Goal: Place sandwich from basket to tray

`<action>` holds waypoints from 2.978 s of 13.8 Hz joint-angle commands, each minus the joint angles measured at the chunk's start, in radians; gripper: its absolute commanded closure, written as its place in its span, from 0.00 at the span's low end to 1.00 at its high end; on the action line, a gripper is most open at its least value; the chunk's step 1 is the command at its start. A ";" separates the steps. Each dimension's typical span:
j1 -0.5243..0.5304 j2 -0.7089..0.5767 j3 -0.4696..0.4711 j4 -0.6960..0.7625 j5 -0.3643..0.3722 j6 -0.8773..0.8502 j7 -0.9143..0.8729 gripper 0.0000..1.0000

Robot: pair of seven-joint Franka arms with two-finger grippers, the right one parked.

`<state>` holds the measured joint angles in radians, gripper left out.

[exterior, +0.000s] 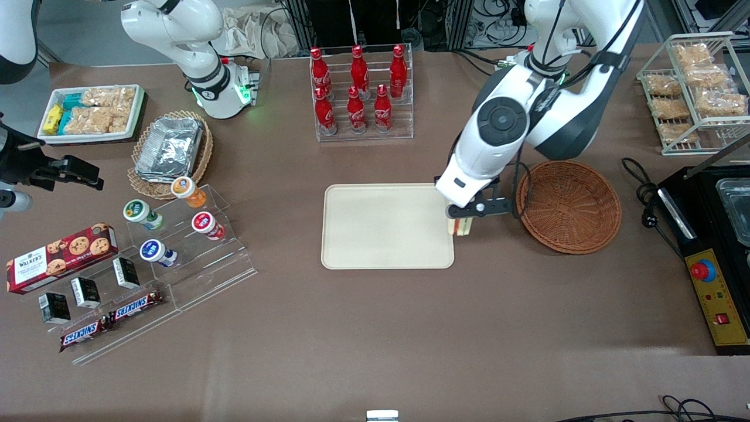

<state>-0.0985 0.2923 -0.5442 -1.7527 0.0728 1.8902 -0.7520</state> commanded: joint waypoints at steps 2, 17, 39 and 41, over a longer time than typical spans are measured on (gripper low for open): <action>-0.047 0.122 0.000 0.032 0.085 0.044 -0.090 0.68; -0.066 0.295 0.004 -0.125 0.243 0.296 -0.191 0.67; 0.040 -0.048 0.001 -0.102 0.092 0.006 -0.006 0.00; 0.129 -0.117 0.000 -0.102 0.047 -0.066 0.151 0.00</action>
<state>-0.0512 0.2589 -0.5407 -1.8347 0.1721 1.8805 -0.7437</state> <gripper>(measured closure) 0.000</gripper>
